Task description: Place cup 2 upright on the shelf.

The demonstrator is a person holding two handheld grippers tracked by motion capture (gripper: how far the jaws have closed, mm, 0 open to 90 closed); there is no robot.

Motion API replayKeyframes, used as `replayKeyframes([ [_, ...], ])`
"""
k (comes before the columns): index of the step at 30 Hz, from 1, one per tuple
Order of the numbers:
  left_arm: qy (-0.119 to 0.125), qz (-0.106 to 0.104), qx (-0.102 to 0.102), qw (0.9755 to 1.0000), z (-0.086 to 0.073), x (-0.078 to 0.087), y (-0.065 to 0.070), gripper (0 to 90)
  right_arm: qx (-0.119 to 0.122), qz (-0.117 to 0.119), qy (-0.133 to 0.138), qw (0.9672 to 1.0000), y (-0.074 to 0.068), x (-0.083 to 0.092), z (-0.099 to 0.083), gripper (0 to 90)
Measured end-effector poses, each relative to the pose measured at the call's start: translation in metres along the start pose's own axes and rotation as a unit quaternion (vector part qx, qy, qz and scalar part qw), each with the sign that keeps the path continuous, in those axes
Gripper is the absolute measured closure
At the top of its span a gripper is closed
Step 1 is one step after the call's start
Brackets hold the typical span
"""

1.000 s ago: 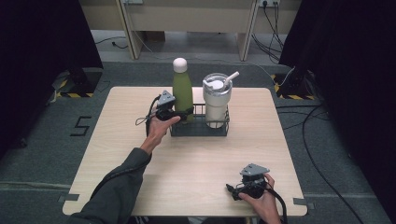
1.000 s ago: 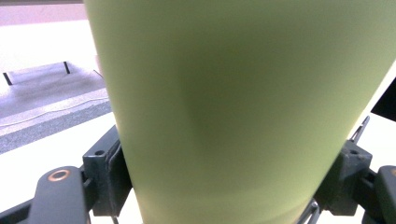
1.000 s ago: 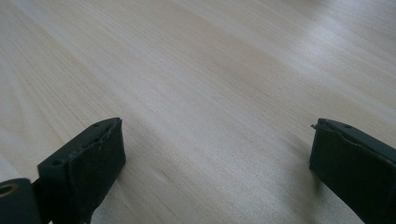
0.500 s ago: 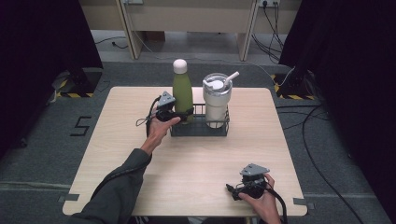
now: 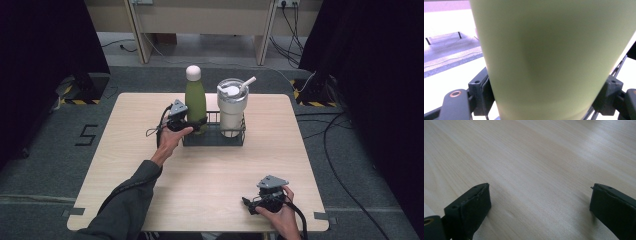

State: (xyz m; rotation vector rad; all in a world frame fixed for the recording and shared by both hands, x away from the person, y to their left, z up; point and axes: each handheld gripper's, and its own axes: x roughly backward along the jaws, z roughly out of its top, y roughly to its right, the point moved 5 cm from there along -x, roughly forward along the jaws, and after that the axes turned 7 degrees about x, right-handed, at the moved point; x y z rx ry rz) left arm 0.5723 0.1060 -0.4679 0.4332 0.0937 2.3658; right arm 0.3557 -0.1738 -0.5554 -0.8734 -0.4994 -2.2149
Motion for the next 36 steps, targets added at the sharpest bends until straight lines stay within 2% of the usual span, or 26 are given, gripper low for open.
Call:
replayKeyframes([
  [5,0.0,0.0,0.001,1.0,-0.0011,-0.0005,-0.0004,20.5,0.001,0.0,0.0,1.0,0.0,0.0,0.0,3.9],
  [11,-0.005,0.006,-0.008,0.9999,-0.0043,-0.0014,-0.0027,20.5,0.001,0.001,0.0,1.0,0.0,0.0,0.0,4.0],
  [15,-0.003,0.005,-0.004,1.0,-0.0062,-0.0021,-0.0032,20.5,0.001,0.001,0.0,1.0,-0.0003,0.0,0.0,4.0],
  [23,-0.008,0.005,-0.022,0.9997,-0.0073,-0.0022,-0.0011,20.3,0.0,0.001,0.0,1.0,-0.0004,0.0001,0.0,3.9],
  [27,-0.003,0.005,-0.02,0.9998,-0.0084,-0.0012,-0.0015,20.0,-0.001,0.001,-0.001,1.0,-0.0006,0.0002,0.0,3.9],
  [30,-0.003,0.007,-0.03,0.9995,-0.0085,-0.0013,0.0,19.9,0.0,0.001,0.0,1.0,-0.0005,0.0001,0.0,3.9],
  [33,-0.002,0.007,-0.025,0.9997,-0.0067,-0.0011,-0.0004,18.2,-0.001,0.001,-0.001,1.0,-0.0006,0.0001,0.0,3.9],
  [36,-0.003,0.012,-0.029,0.9995,-0.004,0.0004,-0.0006,15.0,-0.001,0.001,-0.001,1.0,-0.0006,0.0001,0.0,3.9],
])
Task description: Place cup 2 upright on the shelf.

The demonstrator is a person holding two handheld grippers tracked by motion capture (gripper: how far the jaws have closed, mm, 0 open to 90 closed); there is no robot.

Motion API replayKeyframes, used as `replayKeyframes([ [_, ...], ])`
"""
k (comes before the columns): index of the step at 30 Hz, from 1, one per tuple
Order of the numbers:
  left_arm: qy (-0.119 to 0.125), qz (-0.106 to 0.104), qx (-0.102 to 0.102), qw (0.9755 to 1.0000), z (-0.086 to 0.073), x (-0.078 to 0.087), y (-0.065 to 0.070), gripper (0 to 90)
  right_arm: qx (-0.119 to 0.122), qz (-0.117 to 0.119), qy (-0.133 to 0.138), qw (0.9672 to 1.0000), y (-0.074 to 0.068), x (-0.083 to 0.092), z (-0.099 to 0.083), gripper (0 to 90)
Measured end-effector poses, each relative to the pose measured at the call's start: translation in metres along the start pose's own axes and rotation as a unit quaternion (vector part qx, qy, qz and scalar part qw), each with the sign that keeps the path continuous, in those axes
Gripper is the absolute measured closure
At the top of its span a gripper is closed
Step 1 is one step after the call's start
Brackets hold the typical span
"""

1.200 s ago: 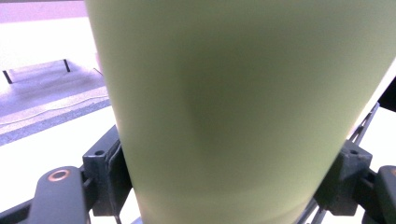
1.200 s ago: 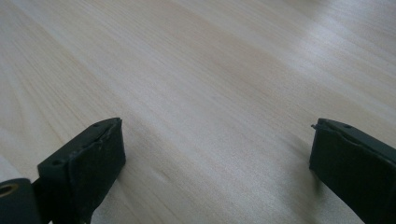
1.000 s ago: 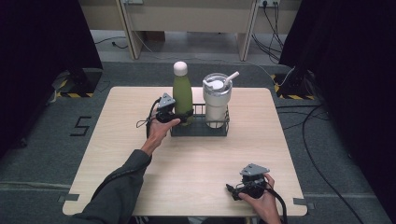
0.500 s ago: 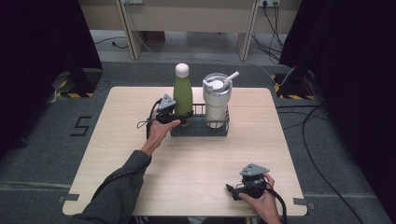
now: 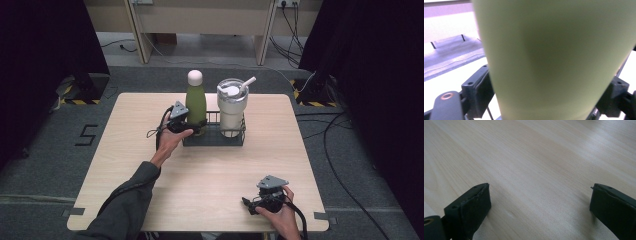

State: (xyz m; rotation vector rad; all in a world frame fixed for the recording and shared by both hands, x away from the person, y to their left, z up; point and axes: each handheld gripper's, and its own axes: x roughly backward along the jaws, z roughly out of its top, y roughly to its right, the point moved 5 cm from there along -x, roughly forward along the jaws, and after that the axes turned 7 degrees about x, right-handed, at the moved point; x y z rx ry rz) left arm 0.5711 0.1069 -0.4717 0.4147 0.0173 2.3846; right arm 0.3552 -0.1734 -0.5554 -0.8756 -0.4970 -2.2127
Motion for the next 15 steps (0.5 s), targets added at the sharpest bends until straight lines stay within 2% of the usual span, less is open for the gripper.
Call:
replayKeyframes([
  [15,-0.009,-0.004,-0.001,1.0,-0.002,0.0035,0.0026,14.9,0.001,0.0,0.0,1.0,0.0001,-0.0001,0.0,3.9],
])
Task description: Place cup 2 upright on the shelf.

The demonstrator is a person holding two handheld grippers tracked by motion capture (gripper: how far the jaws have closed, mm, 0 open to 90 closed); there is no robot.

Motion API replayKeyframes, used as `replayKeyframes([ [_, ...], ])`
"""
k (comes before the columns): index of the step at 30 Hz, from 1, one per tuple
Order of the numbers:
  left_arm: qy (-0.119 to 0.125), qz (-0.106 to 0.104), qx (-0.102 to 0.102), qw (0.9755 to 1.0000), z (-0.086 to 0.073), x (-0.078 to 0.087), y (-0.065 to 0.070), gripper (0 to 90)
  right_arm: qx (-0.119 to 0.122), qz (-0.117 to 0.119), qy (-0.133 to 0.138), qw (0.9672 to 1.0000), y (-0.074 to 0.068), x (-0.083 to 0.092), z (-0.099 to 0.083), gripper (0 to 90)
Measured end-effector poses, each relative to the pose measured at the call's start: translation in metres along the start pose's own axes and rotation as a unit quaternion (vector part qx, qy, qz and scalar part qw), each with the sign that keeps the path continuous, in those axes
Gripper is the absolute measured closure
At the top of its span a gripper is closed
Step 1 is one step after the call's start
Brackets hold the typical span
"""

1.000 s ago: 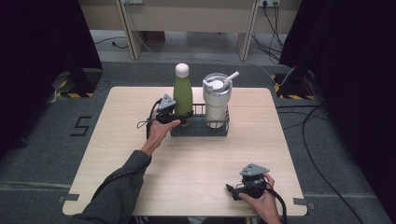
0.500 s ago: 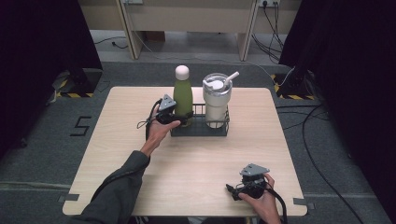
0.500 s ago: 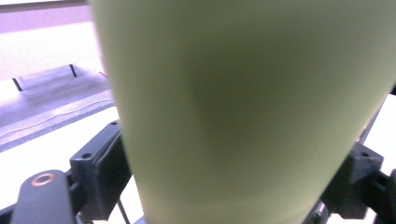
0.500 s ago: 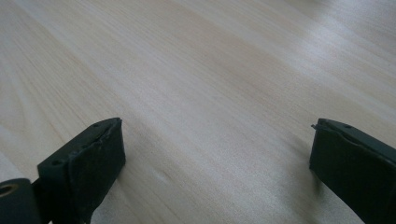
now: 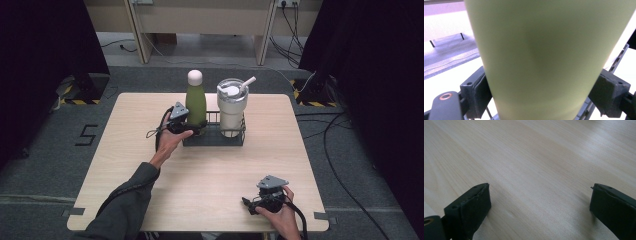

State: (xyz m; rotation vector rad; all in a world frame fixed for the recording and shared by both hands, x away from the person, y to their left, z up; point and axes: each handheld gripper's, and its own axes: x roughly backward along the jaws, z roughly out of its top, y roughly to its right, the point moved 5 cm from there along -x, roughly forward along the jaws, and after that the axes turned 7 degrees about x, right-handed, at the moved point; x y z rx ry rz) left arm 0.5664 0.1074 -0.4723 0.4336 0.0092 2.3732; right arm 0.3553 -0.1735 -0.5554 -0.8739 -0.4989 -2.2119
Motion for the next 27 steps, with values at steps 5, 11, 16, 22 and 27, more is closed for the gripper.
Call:
replayKeyframes([
  [5,-0.002,0.003,0.001,1.0,-0.001,0.006,-0.004,14.9,-0.001,0.0,0.0,1.0,0.0,0.0,0.0,3.9],
  [11,-0.003,0.0,0.0,1.0,-0.001,0.011,-0.003,14.9,-0.001,0.0,0.0,1.0,0.0,0.0,0.0,3.8],
  [16,-0.003,-0.002,0.0,1.0,-0.001,0.015,-0.003,14.9,-0.001,0.0,0.0,1.0,0.0,0.0,0.0,3.8],
  [22,-0.002,-0.011,0.011,0.9999,-0.002,0.022,-0.002,14.9,-0.001,0.0,0.0,1.0,0.0,0.0,0.0,3.8],
  [27,-0.001,-0.013,0.01,0.9999,-0.003,0.028,-0.001,14.9,0.0,0.0,0.0,1.0,0.0,0.0,0.0,3.7],
])
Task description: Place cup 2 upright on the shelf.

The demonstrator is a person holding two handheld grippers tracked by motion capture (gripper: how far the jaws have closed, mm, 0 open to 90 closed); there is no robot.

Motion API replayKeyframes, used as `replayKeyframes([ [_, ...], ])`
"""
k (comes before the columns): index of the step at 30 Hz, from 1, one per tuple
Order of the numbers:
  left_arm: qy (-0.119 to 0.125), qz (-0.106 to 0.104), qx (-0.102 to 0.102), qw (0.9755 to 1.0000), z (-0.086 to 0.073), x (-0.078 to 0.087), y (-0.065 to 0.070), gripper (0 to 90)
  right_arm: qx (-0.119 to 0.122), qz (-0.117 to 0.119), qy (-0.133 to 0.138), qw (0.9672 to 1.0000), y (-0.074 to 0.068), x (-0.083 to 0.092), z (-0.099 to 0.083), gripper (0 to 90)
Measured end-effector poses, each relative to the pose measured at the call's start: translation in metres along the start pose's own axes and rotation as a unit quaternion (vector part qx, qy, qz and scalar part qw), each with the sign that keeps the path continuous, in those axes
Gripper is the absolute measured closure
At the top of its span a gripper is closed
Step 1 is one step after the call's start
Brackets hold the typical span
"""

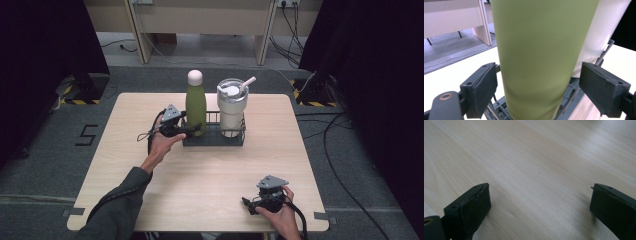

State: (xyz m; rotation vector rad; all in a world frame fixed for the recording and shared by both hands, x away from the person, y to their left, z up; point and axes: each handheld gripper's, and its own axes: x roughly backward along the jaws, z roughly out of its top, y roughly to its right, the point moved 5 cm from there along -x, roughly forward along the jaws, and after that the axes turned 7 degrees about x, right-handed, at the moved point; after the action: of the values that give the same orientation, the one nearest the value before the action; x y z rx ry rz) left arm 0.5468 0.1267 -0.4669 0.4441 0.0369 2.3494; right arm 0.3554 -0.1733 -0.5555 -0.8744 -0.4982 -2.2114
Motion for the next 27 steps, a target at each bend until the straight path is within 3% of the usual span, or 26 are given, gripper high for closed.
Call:
replayKeyframes([
  [10,-0.004,-0.004,-0.003,1.0,0.002,0.015,0.004,14.9,0.0,0.0,0.0,1.0,0.0,0.0,0.0,3.6],
  [27,-0.01,-0.007,0.013,0.9998,-0.001,0.035,0.004,14.9,0.0,0.0,0.0,1.0,0.0,0.0,0.0,3.5],
])
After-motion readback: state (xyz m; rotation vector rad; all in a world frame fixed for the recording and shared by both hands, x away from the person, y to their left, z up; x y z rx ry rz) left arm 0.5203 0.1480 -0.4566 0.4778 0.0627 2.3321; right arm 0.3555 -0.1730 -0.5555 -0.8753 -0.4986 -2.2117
